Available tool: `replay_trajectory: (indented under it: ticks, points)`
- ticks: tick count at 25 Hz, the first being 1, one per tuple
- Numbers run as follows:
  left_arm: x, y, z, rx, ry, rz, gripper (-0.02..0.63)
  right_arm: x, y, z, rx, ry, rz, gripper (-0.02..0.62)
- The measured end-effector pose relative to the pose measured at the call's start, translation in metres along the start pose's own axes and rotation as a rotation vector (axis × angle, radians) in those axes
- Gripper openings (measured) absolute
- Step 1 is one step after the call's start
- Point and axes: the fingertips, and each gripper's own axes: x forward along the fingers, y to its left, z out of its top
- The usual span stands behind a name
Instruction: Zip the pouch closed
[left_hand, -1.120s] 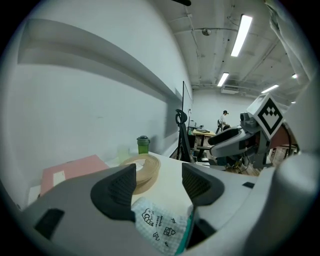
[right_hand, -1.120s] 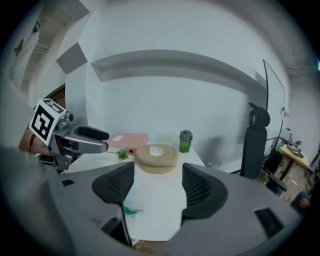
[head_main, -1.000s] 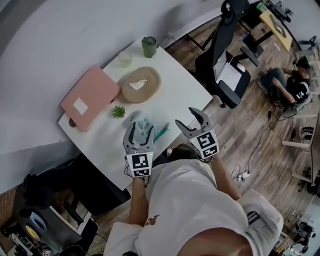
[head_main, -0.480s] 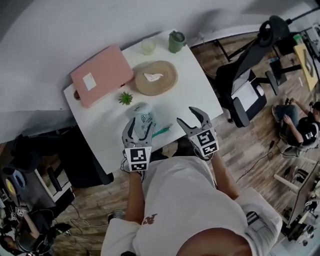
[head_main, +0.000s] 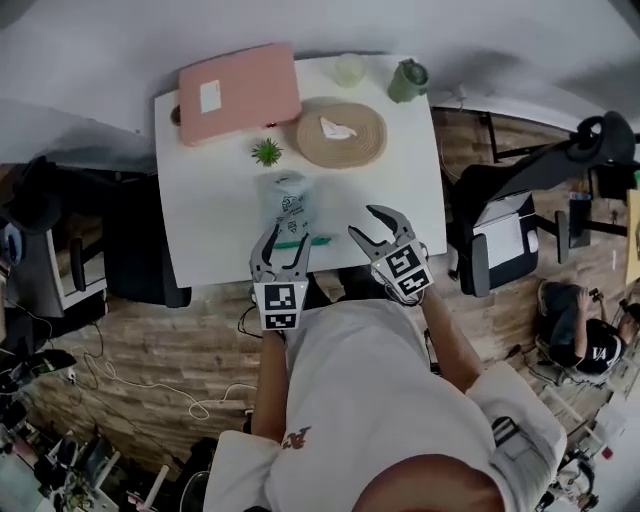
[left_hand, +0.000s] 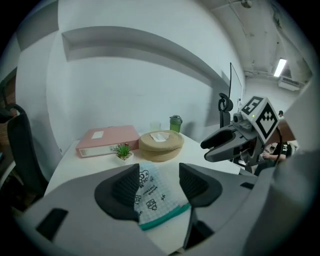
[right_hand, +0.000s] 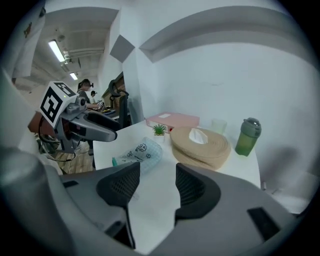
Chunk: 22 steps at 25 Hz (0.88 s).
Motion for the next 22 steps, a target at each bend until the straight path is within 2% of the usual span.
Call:
replay_trajectory:
  ticks: [7,13,18,22]
  points:
    - [0.002,-0.016,-0.027,-0.086,0.028,0.096,0.230,0.020,0.016,-0.015,-0.167,0.061,0.173,0.218]
    - [0.009,-0.030,-0.053,-0.143,0.063,0.145,0.215,0.033,0.031,-0.035,-0.254,0.117,0.299,0.186]
    - [0.018,-0.042,-0.080,-0.176,0.105,0.147,0.201,0.042,0.041,-0.055,-0.340,0.173,0.355,0.172]
    - [0.026,-0.054,-0.099,-0.201,0.147,0.127,0.187,0.050,0.050,-0.066,-0.348,0.193,0.399,0.159]
